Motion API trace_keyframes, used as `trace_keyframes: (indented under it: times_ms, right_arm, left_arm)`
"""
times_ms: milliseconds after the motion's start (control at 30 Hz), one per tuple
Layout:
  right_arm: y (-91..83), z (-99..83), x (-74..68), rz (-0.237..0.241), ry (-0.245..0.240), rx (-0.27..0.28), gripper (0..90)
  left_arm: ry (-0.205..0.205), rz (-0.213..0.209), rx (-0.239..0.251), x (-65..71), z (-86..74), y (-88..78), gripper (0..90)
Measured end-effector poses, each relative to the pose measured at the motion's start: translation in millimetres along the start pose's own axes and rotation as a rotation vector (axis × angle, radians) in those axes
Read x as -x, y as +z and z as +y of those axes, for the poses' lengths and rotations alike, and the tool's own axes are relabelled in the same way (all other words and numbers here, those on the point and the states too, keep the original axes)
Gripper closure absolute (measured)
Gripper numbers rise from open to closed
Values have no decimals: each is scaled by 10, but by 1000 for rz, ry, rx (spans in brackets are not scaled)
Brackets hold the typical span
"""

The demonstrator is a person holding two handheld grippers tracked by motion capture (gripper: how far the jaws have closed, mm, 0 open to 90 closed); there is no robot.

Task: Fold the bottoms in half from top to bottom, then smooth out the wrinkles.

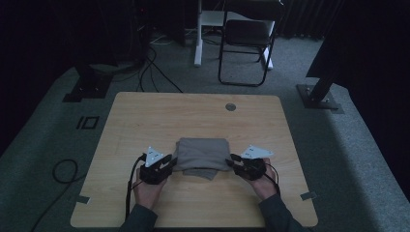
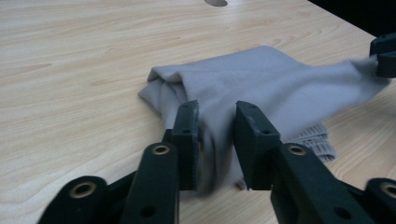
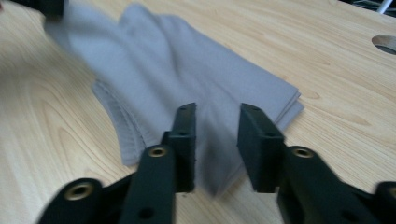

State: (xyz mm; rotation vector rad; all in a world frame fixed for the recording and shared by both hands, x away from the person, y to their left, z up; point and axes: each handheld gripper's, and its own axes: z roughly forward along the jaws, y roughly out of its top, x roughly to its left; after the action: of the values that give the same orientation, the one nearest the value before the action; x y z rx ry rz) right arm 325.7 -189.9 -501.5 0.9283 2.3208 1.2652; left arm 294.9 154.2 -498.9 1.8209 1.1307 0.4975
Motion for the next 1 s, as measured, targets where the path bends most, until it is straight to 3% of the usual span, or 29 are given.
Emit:
trace_keyframes:
  times_ms: [100, 267, 300, 500, 1000]
  right_arm:
    - [-50, 71, 41, -7, 32, 36, 614]
    - [31, 164, 52, -18, 45, 28, 600]
    - [136, 194, 41, -25, 52, 3, 600]
    - [279, 244, 30, -31, 69, -19, 599]
    - [495, 273, 144, -42, 104, -88, 590]
  left_arm:
    - [1, -10, 33, -1, 96, -32, 676]
    - [26, -21, 28, 74, 229, 51, 655]
    - [32, -29, 14, 93, 259, 113, 654]
    - [51, -52, -44, 156, 327, 383, 655]
    - [47, -34, -113, 103, 340, 612, 655]
